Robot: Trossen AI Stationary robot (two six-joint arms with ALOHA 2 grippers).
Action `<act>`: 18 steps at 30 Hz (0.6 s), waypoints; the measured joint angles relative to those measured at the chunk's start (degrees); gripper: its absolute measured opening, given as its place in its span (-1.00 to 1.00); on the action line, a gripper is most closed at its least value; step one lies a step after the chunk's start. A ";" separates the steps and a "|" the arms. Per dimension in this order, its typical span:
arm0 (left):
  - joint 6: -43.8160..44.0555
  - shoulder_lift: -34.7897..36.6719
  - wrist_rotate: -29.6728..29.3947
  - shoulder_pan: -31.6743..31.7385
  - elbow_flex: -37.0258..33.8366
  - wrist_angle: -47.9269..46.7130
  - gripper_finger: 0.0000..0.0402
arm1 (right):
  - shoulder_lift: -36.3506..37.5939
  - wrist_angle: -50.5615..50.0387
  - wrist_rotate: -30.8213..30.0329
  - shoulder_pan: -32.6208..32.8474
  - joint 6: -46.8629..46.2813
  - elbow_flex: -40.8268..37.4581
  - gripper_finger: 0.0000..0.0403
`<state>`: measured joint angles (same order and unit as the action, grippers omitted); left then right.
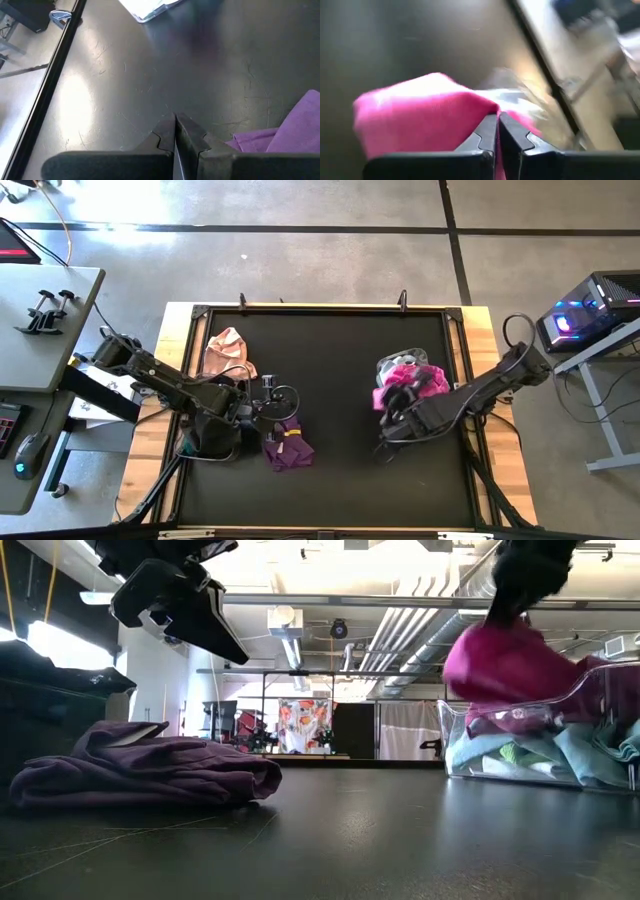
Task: Sort towels by color in basket
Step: Put the pink towel into the right transparent bin
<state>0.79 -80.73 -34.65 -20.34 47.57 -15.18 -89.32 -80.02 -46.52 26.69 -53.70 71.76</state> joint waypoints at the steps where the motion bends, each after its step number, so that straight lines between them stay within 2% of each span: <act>1: 0.01 0.00 -0.02 0.00 0.00 0.02 -1.00 | 0.02 -4.52 -0.06 0.15 -4.08 1.26 -0.98; 3: 0.01 0.00 0.00 0.00 0.00 0.01 -1.00 | 0.07 -10.55 1.13 0.45 -11.73 2.86 -0.99; 6: 0.45 0.00 0.13 0.00 0.00 -0.10 -1.00 | 2.49 -8.46 4.24 -0.24 -14.04 0.75 -0.99; 8: 0.49 0.00 0.15 0.00 0.00 -0.07 -1.00 | 2.78 -10.18 7.22 -1.46 -19.53 -0.74 -0.99; 14: 0.88 0.00 1.05 -0.17 -0.02 -0.13 -1.00 | 2.46 -8.75 17.09 -4.36 -21.81 -9.95 -0.99; 18: 0.60 0.00 1.11 -0.17 -0.02 0.03 -1.00 | 2.38 -1.27 21.67 -6.23 -18.99 -14.59 -1.00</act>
<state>1.39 -80.73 -33.54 -20.51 47.55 -15.15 -86.94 -81.29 -24.85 20.46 -72.70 57.16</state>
